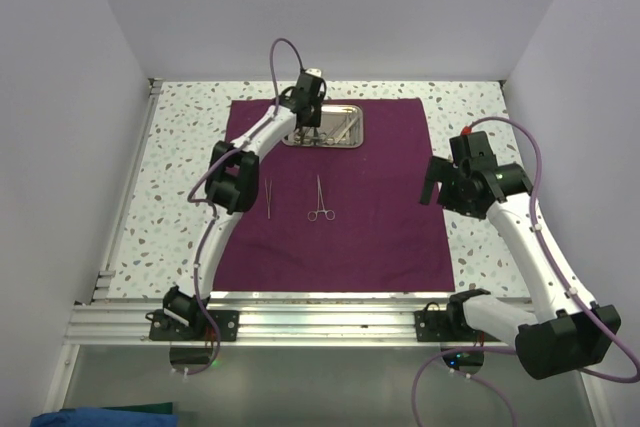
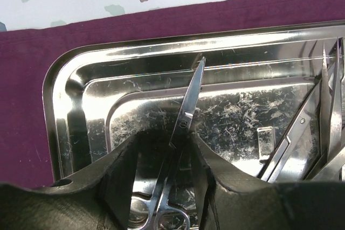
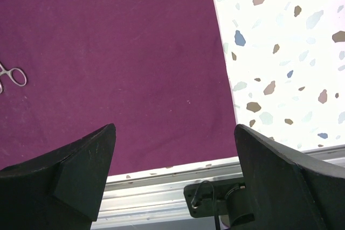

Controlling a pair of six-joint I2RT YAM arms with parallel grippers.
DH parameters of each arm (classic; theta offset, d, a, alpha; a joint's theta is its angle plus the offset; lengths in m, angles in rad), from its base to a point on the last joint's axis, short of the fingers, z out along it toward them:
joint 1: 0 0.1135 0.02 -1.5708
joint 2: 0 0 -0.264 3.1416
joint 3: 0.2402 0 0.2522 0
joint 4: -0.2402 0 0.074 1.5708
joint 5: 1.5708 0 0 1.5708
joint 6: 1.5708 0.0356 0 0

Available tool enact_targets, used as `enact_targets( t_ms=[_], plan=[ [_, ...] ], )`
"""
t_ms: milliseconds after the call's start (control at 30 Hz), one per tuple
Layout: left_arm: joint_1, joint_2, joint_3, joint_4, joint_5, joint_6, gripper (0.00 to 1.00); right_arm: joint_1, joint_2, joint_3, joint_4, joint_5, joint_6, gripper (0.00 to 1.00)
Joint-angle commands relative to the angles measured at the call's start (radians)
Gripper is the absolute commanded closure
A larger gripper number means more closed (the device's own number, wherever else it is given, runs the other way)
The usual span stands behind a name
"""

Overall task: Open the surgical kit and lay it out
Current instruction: Pick up the medical item from the container.

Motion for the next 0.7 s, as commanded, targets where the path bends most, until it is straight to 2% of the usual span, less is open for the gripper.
enact_targets(
  t_ms=[0, 200, 367, 533, 667],
  plan=[
    [0.036, 0.117, -0.015, -0.225, -0.053, 0.042, 0.54, -0.002, -0.017, -0.006, 0.003, 0.017, 0.009, 0.04],
    [0.072, 0.112, -0.023, -0.239, -0.029, 0.011, 0.59, -0.002, -0.013, -0.011, 0.012, 0.009, 0.009, 0.04],
    [0.073, 0.069, -0.015, -0.117, 0.020, 0.001, 0.52, -0.003, -0.007, -0.017, 0.014, -0.005, 0.006, 0.04],
    [0.076, 0.095, 0.049, -0.139, -0.070, -0.009, 0.53, -0.002, 0.004, -0.012, 0.008, 0.006, -0.002, 0.04],
    [0.081, 0.083, -0.018, -0.141, -0.100, -0.012, 0.53, -0.004, 0.021, -0.005, 0.009, 0.006, -0.005, 0.04]
  ],
)
